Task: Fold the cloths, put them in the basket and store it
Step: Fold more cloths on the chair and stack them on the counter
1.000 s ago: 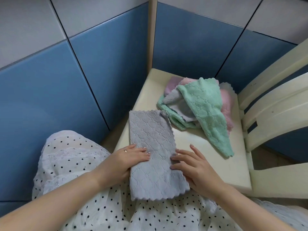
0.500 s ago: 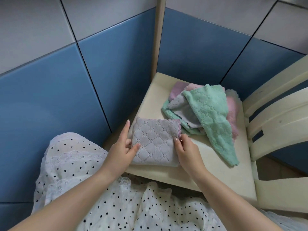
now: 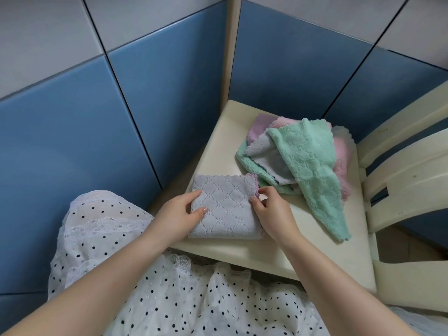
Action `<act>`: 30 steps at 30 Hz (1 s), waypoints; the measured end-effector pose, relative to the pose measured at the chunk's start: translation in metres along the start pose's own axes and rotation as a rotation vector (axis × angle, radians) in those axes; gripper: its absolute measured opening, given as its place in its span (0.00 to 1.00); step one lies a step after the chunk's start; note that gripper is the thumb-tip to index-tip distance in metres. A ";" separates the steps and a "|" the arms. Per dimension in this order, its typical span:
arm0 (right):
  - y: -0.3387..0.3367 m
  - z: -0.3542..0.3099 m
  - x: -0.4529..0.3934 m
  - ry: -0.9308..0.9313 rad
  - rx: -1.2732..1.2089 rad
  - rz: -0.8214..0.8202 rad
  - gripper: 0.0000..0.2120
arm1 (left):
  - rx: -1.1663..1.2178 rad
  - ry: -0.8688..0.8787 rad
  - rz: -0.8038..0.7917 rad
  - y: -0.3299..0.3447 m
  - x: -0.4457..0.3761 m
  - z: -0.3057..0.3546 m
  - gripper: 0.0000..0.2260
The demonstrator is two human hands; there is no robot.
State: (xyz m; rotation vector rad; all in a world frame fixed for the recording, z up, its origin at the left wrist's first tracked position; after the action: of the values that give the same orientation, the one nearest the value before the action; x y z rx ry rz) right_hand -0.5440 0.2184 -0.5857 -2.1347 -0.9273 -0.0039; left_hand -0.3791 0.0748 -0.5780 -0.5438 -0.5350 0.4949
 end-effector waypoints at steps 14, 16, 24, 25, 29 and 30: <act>0.042 -0.012 0.006 -0.319 0.688 -0.085 0.34 | -0.766 0.153 -0.006 0.031 -0.025 0.006 0.36; 0.037 -0.004 0.005 -0.293 0.726 -0.098 0.35 | -0.749 0.107 -0.005 0.027 -0.025 0.002 0.32; 0.009 -0.006 0.007 -0.315 0.491 0.017 0.29 | -0.482 0.138 0.090 0.013 -0.017 0.001 0.31; 0.001 -0.002 0.011 -0.299 0.412 0.101 0.27 | -0.405 0.129 0.145 0.008 -0.012 -0.003 0.31; -0.009 0.009 0.019 -0.094 0.207 -0.004 0.25 | -0.142 0.033 0.249 -0.002 0.001 -0.017 0.25; -0.008 0.007 0.019 -0.066 0.148 -0.040 0.25 | -0.086 0.026 0.248 -0.002 0.003 -0.017 0.23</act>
State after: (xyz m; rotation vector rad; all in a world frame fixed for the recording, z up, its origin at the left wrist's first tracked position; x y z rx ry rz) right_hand -0.5369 0.2381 -0.5795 -1.9893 -0.9782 0.1129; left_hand -0.3664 0.0690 -0.5883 -0.7028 -0.4681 0.7019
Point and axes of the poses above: each hand's wrist, its own x-axis away from the middle knuckle, its own y-axis out of the palm, z = x × y, the point moved 2 cm from there along -x, towards the middle knuckle, and after that the axes turned 4 degrees about -z, right-handed, at the moved point
